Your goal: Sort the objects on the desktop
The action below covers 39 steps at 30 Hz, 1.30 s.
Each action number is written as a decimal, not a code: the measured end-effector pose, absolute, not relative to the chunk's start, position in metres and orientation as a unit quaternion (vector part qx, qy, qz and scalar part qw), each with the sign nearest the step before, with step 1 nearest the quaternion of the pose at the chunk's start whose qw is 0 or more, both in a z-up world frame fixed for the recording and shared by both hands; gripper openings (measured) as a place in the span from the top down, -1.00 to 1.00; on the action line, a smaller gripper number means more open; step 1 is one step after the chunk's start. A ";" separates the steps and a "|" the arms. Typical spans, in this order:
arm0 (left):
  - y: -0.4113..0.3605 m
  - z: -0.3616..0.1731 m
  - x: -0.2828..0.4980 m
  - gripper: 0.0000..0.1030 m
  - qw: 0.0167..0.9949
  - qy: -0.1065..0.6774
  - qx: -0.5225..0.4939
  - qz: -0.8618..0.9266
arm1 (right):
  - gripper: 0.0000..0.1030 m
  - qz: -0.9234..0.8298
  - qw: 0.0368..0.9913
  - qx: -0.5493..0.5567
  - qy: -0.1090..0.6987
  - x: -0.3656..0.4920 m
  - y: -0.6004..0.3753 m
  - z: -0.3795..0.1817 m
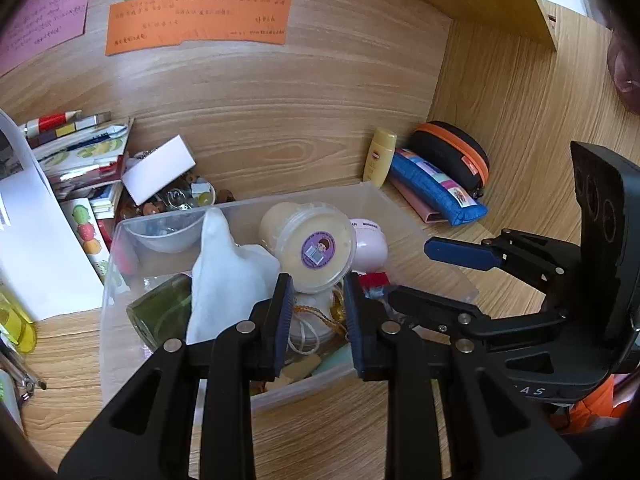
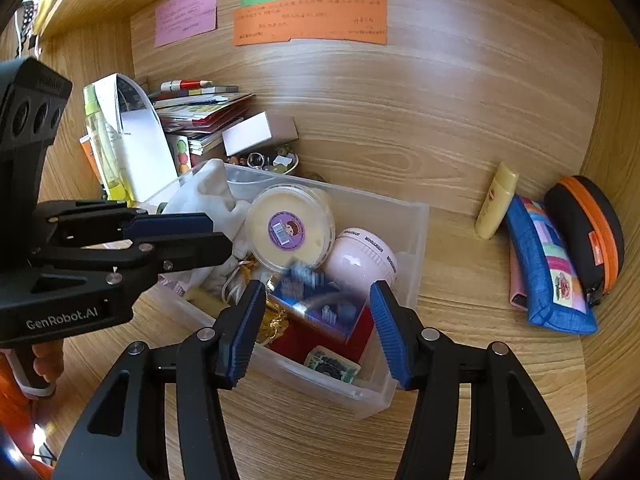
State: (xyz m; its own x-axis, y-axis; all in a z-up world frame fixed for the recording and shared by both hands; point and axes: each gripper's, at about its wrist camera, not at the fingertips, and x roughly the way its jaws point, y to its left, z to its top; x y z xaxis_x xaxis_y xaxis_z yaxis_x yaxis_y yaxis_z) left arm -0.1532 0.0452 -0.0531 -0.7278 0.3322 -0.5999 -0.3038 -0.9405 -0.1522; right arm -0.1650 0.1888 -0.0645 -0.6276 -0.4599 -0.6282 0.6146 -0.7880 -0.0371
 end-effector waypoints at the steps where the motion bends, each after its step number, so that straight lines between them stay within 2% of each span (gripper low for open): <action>1: 0.045 -0.052 -0.152 0.43 0.170 -0.021 -0.325 0.930 | 0.02 -0.894 0.300 0.308 0.125 -0.164 0.189 -0.064; 5: 0.043 -0.047 -0.148 0.26 0.162 -0.019 -0.321 0.933 | 0.00 -0.896 0.293 0.312 0.122 -0.166 0.190 -0.063; 8: 0.042 -0.041 -0.140 0.06 0.154 -0.017 -0.311 0.938 | -0.05 -0.896 0.289 0.317 0.113 -0.166 0.194 -0.061; 9: 0.041 -0.038 -0.136 -0.01 0.150 -0.016 -0.306 0.940 | -0.09 -0.897 0.288 0.318 0.110 -0.166 0.195 -0.060; 11: 0.039 -0.034 -0.132 -0.07 0.147 -0.015 -0.299 0.943 | -0.36 -0.901 0.282 0.314 0.102 -0.164 0.198 -0.057; 15: 0.037 -0.026 -0.119 -0.28 0.130 -0.012 -0.283 0.950 | -0.51 -0.909 0.274 0.300 0.095 -0.157 0.204 -0.049; 22: 0.033 -0.013 -0.092 -0.90 0.105 -0.023 -0.253 0.961 | -0.68 -0.915 0.269 0.288 0.089 -0.139 0.212 -0.037; 25: 0.029 -0.008 -0.081 -0.97 0.079 -0.033 -0.245 0.966 | -0.72 -0.916 0.270 0.282 0.088 -0.129 0.215 -0.032; 31: 0.019 -0.006 -0.061 -0.97 -0.002 -0.037 -0.238 0.971 | -0.87 -0.921 0.271 0.265 0.089 -0.106 0.221 -0.022; 39: 0.030 -0.010 -0.031 -0.98 -0.022 -0.020 -0.222 0.975 | -0.88 -0.924 0.274 0.252 0.092 -0.080 0.229 -0.016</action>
State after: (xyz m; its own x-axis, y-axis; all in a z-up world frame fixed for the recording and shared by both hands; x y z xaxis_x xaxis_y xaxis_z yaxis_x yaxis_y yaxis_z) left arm -0.0310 0.0300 -0.0101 -0.9005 -0.0337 -0.4336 0.0516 -0.9982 -0.0295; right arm -0.0801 0.2286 -0.0165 -0.7235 -0.4591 -0.5155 0.5516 -0.8335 -0.0319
